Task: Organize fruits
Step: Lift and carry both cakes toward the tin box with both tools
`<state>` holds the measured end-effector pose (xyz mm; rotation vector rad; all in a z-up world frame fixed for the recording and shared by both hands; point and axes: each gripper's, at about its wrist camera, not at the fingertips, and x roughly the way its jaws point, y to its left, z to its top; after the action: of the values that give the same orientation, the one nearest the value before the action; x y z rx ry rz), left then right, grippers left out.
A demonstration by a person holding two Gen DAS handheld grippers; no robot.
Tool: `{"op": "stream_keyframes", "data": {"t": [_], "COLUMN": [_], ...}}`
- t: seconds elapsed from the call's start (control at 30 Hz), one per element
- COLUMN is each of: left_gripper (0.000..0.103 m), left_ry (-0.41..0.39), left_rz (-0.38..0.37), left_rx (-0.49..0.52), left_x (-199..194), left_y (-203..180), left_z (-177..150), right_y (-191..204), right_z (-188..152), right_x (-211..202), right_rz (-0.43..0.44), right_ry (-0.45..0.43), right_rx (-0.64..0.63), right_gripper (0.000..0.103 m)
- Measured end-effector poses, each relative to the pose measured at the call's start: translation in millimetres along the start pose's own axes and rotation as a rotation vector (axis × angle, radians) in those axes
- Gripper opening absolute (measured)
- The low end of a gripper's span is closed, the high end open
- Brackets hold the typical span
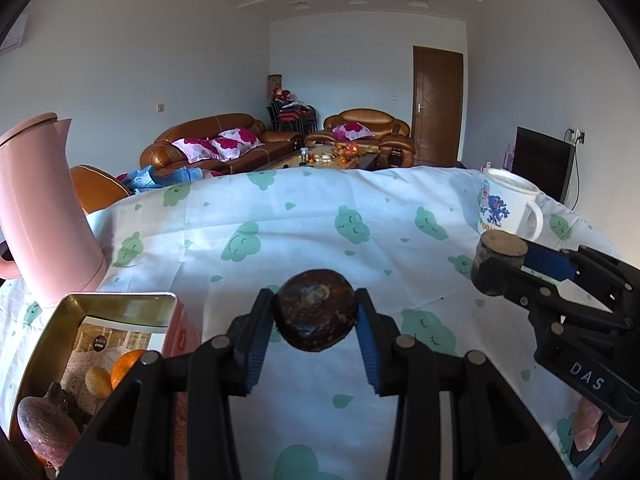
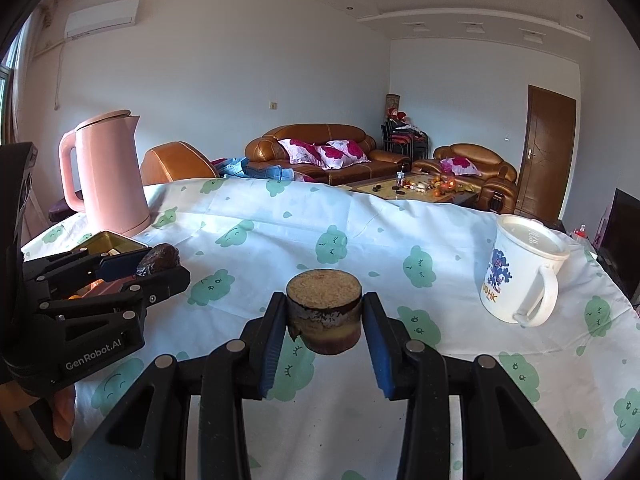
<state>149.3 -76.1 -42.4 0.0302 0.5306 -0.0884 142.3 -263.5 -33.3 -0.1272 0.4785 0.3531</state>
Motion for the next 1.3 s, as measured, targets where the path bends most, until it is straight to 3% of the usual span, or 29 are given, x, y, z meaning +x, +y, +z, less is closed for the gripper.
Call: {"op": "stream_keyframes", "data": {"t": [0.7,1.3], "left_gripper": [0.042,0.042], "left_ry": [-0.130,-0.168], "left_rz": [0.074,0.090], "left_rx": [0.011,0.018], "left_x": [-28.5,-39.0], "left_y": [-1.4,-3.3], "left_z": [-4.6,-7.4], "right_y": [14.0,20.5], "right_z": [-0.7,-4.6], "right_x": [-17.9,-29.8], "right_rz": [-0.054,-0.045], "right_ry": [-0.096,-0.144], "right_rx": [-0.063,-0.077], "right_gripper": [0.040,0.040]}}
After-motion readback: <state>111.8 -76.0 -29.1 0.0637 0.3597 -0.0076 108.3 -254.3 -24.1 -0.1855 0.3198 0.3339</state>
